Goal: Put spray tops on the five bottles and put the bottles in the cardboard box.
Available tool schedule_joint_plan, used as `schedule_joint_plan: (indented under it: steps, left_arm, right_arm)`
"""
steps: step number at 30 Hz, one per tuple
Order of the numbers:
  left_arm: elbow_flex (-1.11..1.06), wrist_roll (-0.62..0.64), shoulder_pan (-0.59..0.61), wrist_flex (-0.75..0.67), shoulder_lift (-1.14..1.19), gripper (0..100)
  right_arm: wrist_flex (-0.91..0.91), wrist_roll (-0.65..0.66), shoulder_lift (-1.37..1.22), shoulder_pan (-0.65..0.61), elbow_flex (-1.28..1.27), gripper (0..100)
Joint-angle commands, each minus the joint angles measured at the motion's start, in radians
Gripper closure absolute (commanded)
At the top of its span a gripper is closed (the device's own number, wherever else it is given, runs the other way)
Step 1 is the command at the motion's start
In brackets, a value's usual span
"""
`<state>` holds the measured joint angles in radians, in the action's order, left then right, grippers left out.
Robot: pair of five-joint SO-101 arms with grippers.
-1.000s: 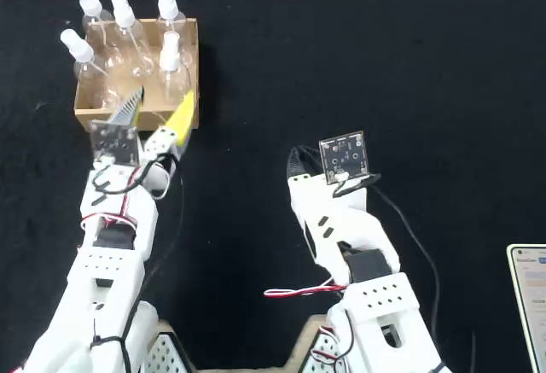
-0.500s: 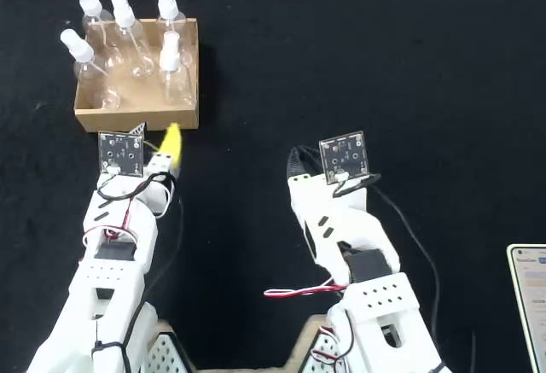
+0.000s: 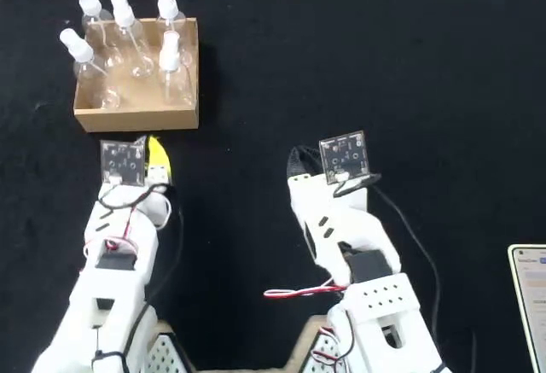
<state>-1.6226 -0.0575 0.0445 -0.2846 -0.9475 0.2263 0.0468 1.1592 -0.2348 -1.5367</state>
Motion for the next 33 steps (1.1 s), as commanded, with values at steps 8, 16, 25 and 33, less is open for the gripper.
schedule_joint_plan:
  steps: [8, 16, 25, 33]
  left_arm:
    - [-0.085, -0.011, 0.041, 0.275, -0.393, 97]
    - [-0.085, -0.014, 0.041, 0.73, -0.537, 97]
    - [-0.085, -0.006, 0.033, 1.068, -0.612, 97]
    - [-0.085, -0.006, 0.031, 1.185, -0.615, 97]
  right_arm:
    - [-0.032, 0.008, 0.018, -0.006, 0.007, 98.6]
    - [-0.032, 0.008, 0.018, -0.005, 0.007, 98.6]
    - [-0.021, 0.0, 0.018, -0.04, 0.027, 98.8]
    - [0.227, 0.0, 0.018, 0.095, 0.058, 98.8]
